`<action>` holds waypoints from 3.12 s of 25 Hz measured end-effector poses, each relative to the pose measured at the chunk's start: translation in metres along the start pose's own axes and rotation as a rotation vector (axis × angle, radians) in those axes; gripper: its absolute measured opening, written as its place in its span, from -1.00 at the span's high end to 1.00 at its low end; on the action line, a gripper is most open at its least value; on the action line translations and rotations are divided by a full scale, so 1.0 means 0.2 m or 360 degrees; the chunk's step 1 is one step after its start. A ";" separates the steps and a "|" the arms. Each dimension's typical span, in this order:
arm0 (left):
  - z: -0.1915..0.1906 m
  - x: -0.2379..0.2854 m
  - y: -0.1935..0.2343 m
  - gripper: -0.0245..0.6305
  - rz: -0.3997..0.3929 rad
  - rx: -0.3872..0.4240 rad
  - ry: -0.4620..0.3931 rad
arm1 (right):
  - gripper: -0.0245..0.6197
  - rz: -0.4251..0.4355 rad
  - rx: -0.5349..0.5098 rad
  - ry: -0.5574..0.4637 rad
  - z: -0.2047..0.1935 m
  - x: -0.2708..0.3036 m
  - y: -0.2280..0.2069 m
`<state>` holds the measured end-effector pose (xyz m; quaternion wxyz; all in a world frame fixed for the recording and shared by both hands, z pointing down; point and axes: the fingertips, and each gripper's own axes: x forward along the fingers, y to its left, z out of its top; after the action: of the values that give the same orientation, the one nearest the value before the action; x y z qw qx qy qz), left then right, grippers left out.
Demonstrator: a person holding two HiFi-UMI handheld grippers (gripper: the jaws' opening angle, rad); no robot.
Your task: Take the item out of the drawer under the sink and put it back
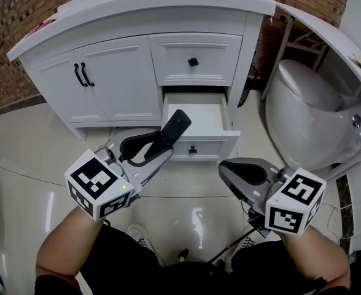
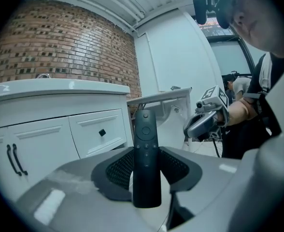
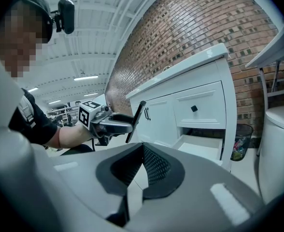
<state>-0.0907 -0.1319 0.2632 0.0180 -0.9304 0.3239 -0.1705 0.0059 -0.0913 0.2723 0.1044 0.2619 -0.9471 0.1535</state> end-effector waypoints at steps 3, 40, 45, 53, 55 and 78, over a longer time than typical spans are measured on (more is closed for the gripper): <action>0.02 0.03 0.02 0.41 0.0008 0.0033 0.0030 | 0.91 0.0005 -0.0001 -0.0006 0.01 0.00 -0.01; -0.52 1.16 0.58 0.41 -0.0124 0.0635 0.0802 | 0.91 0.0069 0.0088 0.0017 0.00 0.07 -0.10; -0.65 1.29 0.62 0.41 -0.0180 0.0719 0.0947 | 0.91 0.0105 0.0131 0.0038 -0.03 0.07 -0.12; -0.82 1.45 0.57 0.41 -0.0399 0.0691 0.1060 | 0.91 0.0109 0.0192 0.0016 -0.02 0.04 -0.15; -0.86 1.47 0.56 0.41 -0.0424 0.0670 0.1088 | 0.91 0.0110 0.0196 0.0003 -0.01 0.03 -0.15; -0.76 1.44 0.64 0.54 -0.0375 0.0621 0.1019 | 0.91 0.0067 0.0180 -0.0008 0.00 0.03 -0.18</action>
<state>-0.0069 -0.3965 0.4762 0.0731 -0.8401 0.1656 -0.5114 0.0206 -0.1232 0.2824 0.0838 0.2478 -0.9425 0.2082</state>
